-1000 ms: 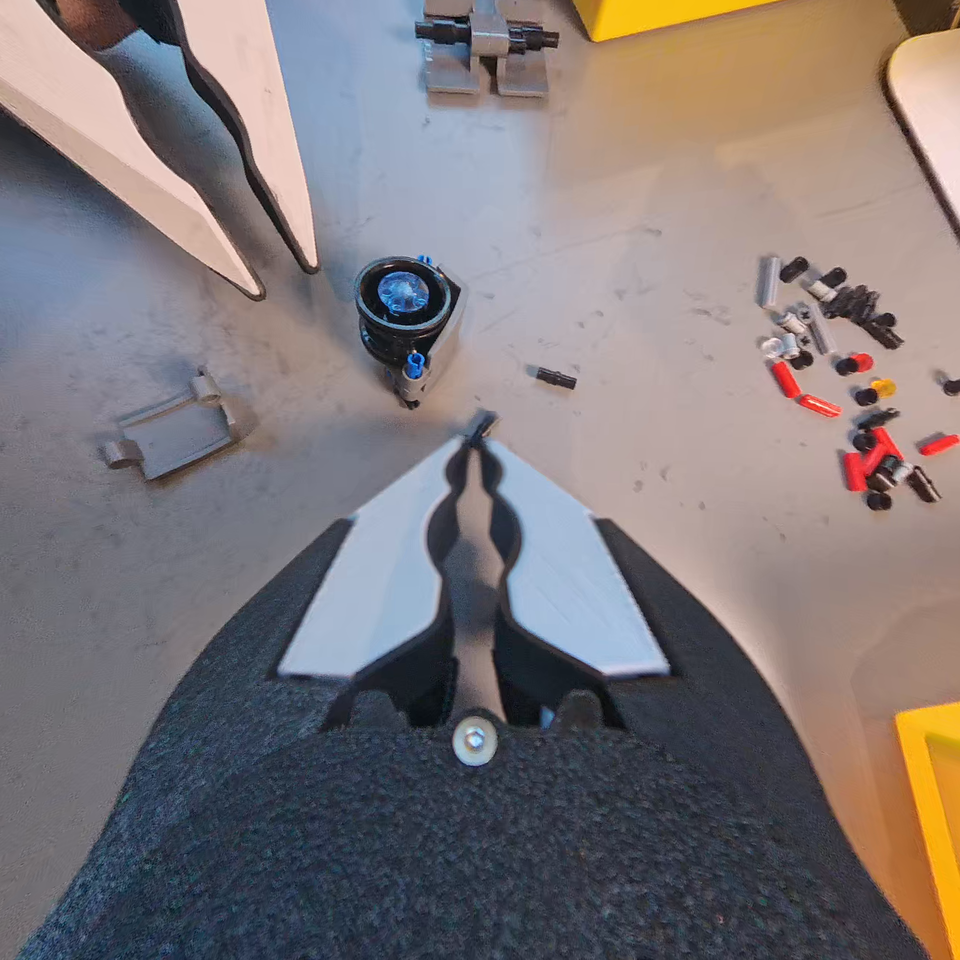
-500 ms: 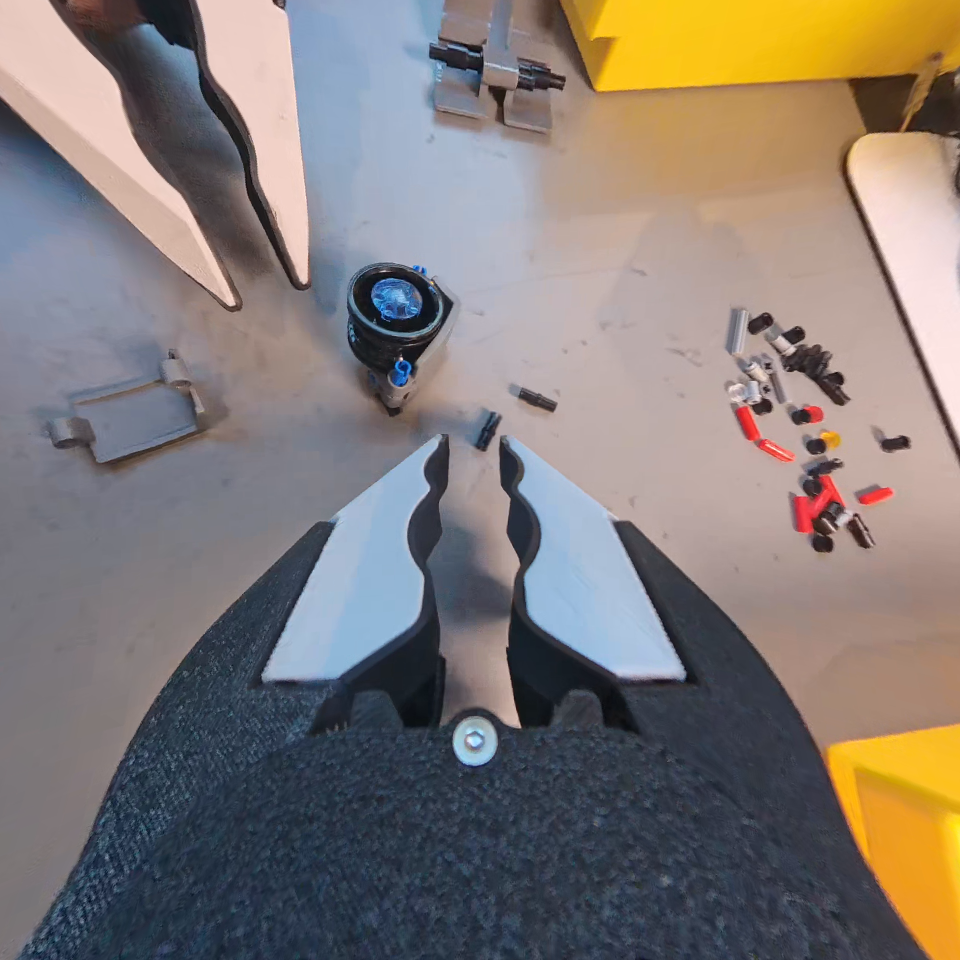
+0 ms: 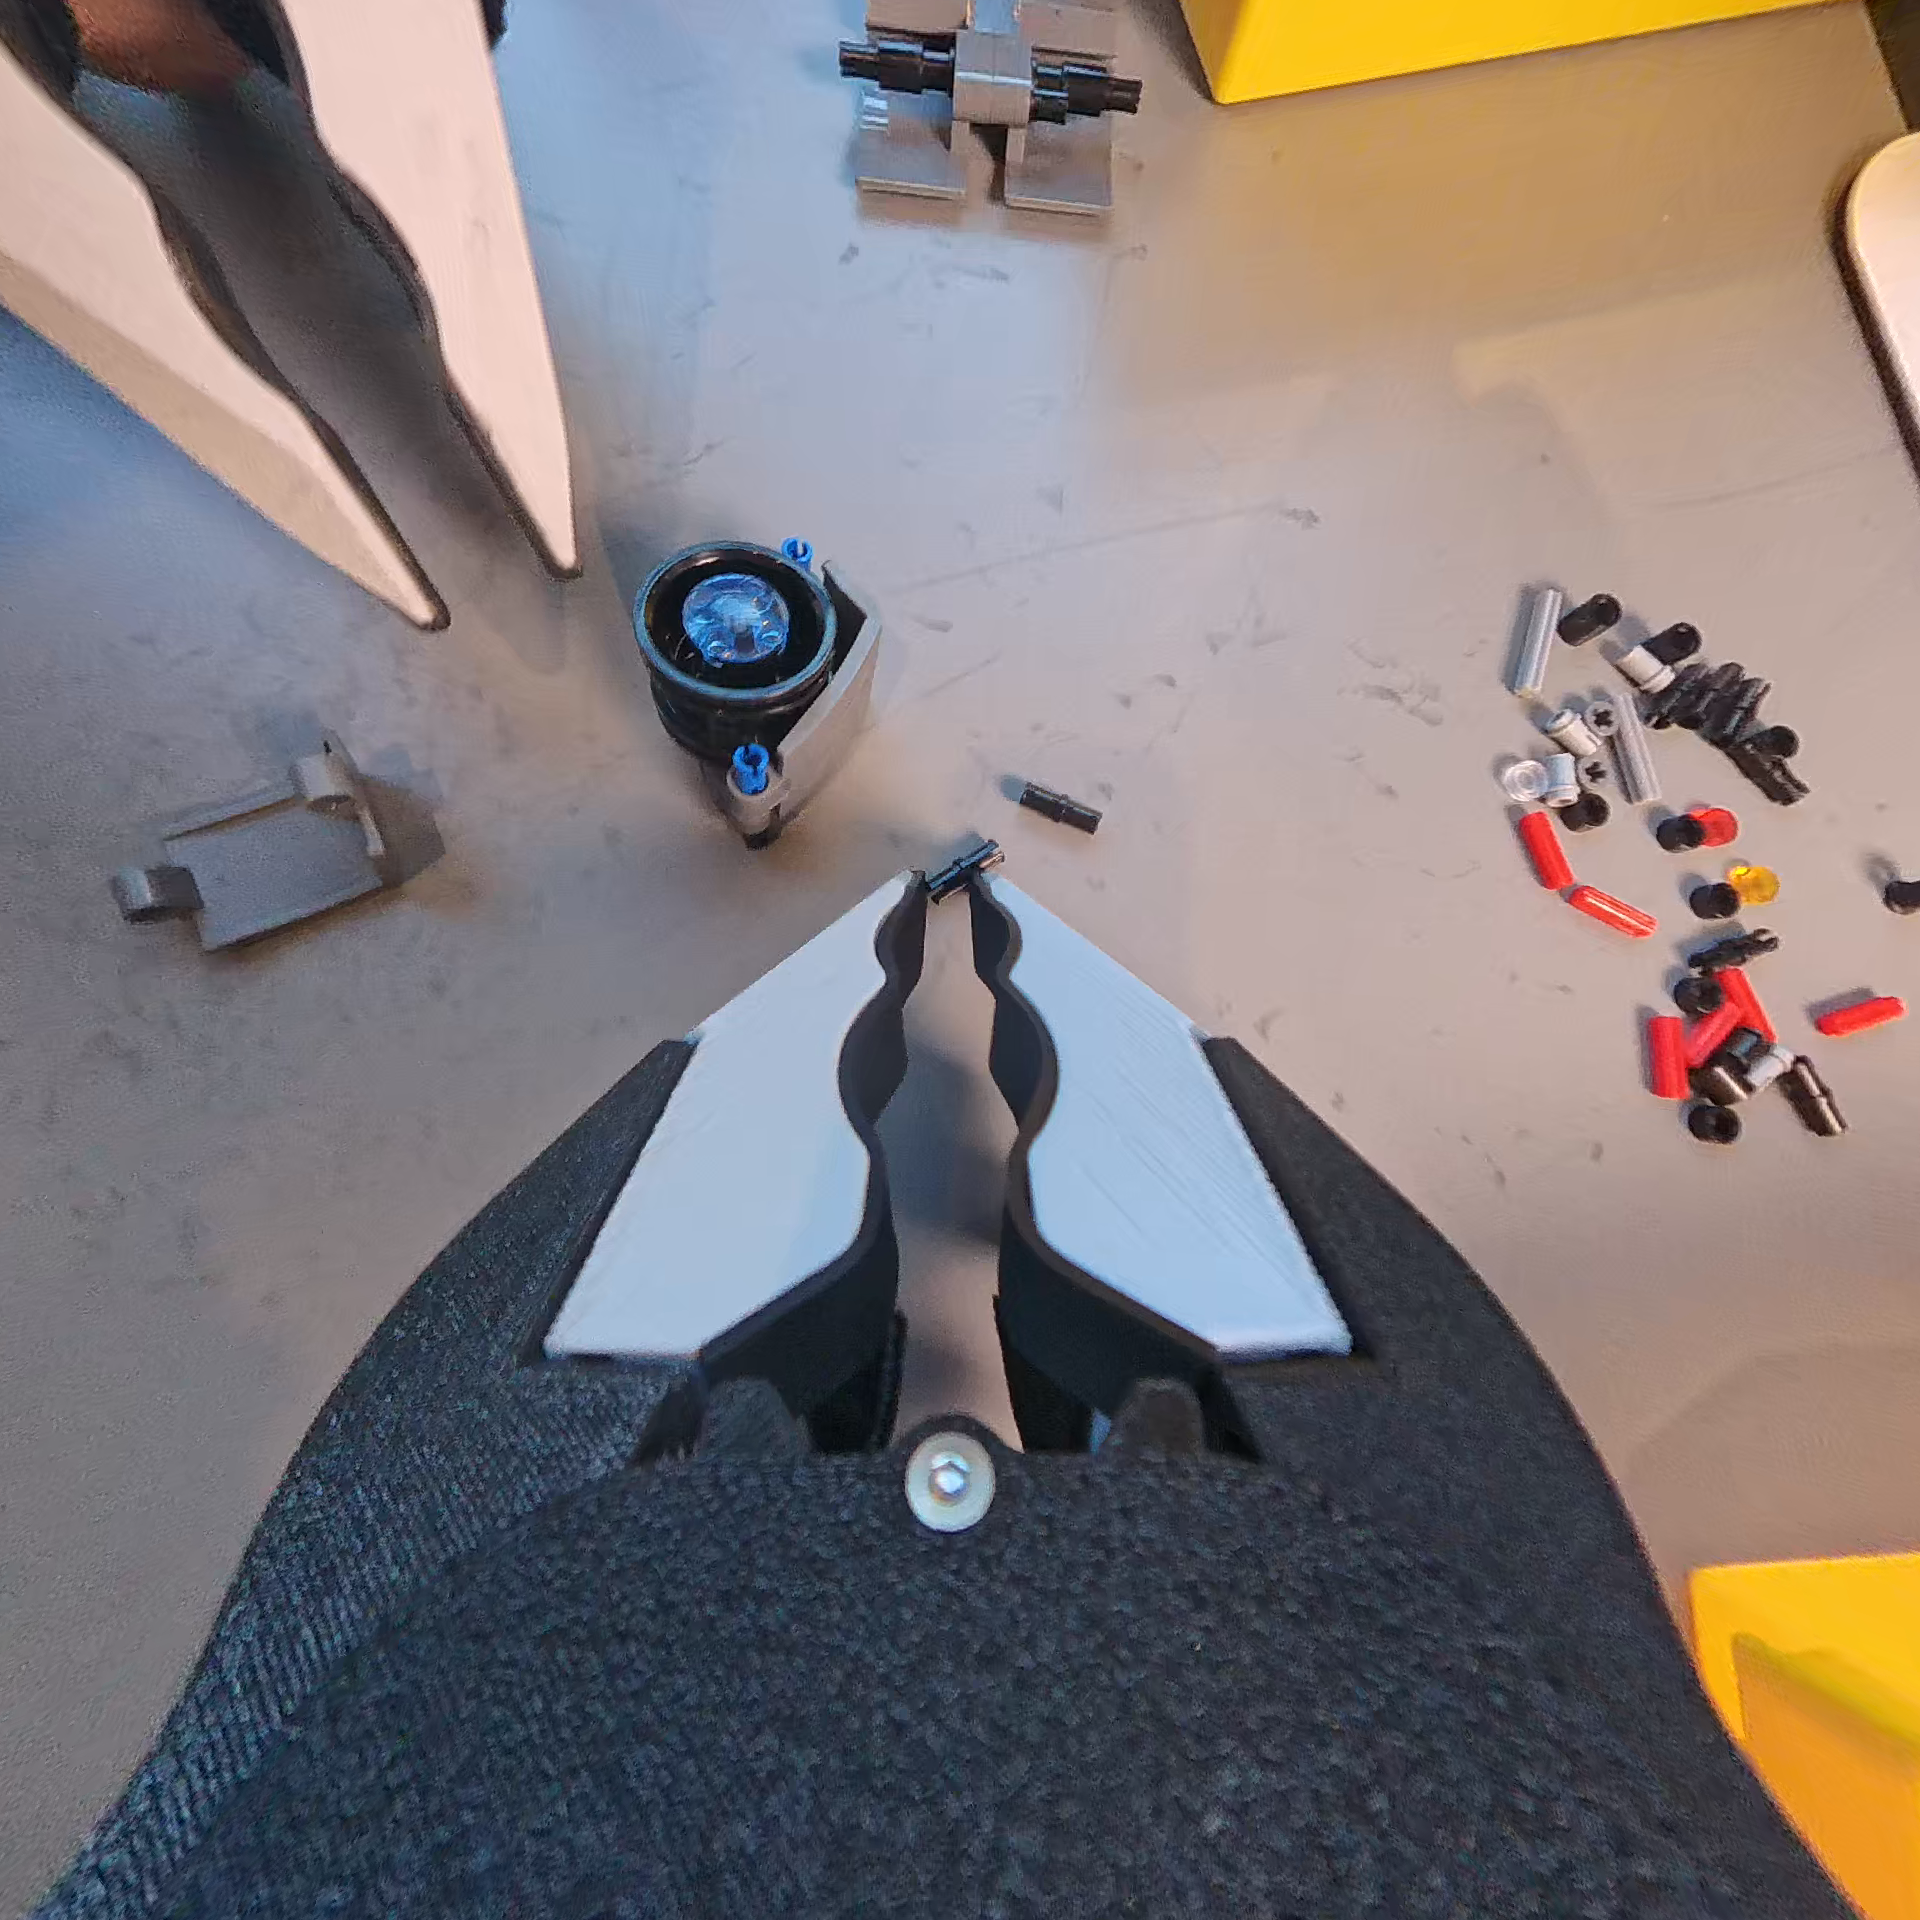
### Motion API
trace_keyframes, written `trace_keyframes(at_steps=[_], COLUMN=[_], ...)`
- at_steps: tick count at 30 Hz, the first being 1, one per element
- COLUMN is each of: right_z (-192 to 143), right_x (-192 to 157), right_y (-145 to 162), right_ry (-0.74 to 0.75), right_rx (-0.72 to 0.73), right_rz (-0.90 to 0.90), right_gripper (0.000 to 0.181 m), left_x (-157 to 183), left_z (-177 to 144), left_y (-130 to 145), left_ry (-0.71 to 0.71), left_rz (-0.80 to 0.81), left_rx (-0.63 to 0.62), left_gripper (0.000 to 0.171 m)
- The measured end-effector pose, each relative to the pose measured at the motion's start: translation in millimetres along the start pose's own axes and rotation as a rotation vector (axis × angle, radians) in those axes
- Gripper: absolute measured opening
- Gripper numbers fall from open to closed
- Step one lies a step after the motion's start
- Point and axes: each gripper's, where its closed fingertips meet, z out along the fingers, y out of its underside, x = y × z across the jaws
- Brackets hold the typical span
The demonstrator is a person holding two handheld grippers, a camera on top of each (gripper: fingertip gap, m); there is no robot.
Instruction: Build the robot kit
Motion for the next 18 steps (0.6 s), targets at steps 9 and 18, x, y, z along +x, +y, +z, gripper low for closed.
trace_keyframes(at_steps=[9,18], right_z=[-51,-66], right_x=[-82,-125], right_y=[-34,-59], right_ry=[-0.174,-0.235], right_rx=[0.281,0.376], right_rz=[-0.254,-0.406], right_gripper=[0.008,0.008], left_x=[30,74], left_z=[-9,-23], left_y=[-29,-42], left_ry=[0.145,0.386], left_rz=[0.053,0.098], left_rx=[0.174,0.272], left_gripper=[0.027,0.015])
